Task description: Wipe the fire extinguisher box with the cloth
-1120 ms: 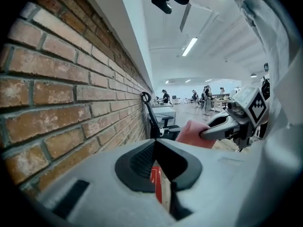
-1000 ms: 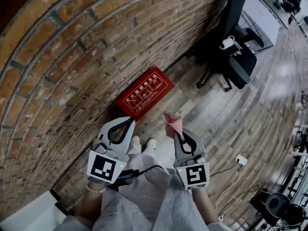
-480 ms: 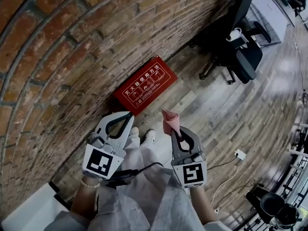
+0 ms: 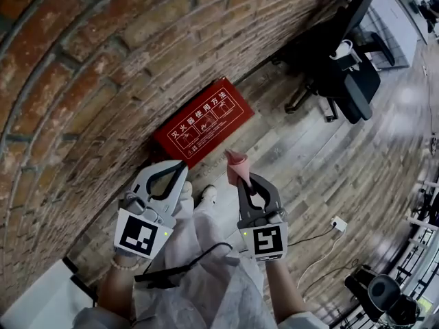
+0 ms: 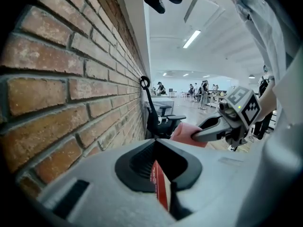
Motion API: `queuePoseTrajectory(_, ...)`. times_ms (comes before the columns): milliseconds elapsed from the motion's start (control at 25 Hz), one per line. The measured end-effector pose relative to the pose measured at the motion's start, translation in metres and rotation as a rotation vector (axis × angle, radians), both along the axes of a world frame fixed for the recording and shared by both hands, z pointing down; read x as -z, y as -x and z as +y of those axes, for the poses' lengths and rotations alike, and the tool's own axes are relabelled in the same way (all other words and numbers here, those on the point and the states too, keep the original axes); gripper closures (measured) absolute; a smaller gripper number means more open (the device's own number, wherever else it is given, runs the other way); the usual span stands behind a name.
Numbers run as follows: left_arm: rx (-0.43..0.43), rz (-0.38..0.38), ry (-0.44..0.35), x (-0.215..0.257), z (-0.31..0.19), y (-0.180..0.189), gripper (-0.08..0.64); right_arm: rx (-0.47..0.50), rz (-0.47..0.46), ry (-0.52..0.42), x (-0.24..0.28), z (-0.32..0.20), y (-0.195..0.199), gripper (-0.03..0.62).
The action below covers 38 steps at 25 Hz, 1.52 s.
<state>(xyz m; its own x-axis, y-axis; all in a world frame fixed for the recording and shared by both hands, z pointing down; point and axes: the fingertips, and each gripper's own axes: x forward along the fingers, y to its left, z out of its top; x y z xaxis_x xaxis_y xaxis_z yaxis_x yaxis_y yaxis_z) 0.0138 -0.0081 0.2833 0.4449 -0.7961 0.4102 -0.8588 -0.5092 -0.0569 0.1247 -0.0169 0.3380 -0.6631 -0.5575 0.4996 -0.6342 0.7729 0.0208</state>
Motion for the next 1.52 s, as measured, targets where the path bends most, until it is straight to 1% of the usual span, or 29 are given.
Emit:
queuePoseTrajectory(280,-0.006,-0.043,0.006,-0.038,-0.015,0.009,0.56,-0.001,0.015,-0.003,-0.044,-0.037,0.006,0.565)
queuePoseTrajectory(480,0.019,-0.049,0.01,-0.059,-0.021,0.021,0.56,0.001,0.044,-0.018,-0.074,-0.066,0.013,0.565)
queuePoseTrajectory(600,0.038,-0.05,0.023,-0.067,-0.021,0.028,0.56,0.013,0.077,-0.053,-0.089,-0.085,0.018,0.565)
queuePoseTrajectory(720,0.054,-0.043,0.025,-0.072,-0.023,0.032,0.56,0.025,0.118,-0.09,-0.1,-0.104,0.022,0.565)
queuePoseTrajectory(840,0.051,-0.042,0.018,-0.076,-0.026,0.034,0.56,0.011,0.119,-0.102,-0.109,-0.125,0.027,0.565)
queuePoseTrajectory(920,0.057,-0.044,0.027,-0.08,-0.026,0.036,0.56,0.002,0.123,-0.109,-0.117,-0.138,0.032,0.565)
queuePoseTrajectory(1080,0.07,-0.033,0.046,-0.085,-0.024,0.036,0.56,0.005,0.161,-0.122,-0.136,-0.165,0.036,0.565)
queuePoseTrajectory(1200,0.072,-0.041,0.049,-0.089,-0.023,0.038,0.56,0.016,0.183,-0.127,-0.151,-0.182,0.044,0.565)
queuePoseTrajectory(1280,0.079,-0.046,0.056,-0.091,-0.022,0.04,0.56,0.03,0.205,-0.134,-0.161,-0.192,0.05,0.565)
queuePoseTrajectory(1400,0.085,-0.047,0.062,-0.091,-0.021,0.04,0.56,0.06,0.265,-0.145,-0.176,-0.207,0.057,0.565)
queuePoseTrajectory(1520,0.084,-0.047,0.065,-0.092,-0.019,0.039,0.56,0.055,0.291,-0.137,-0.189,-0.224,0.063,0.565)
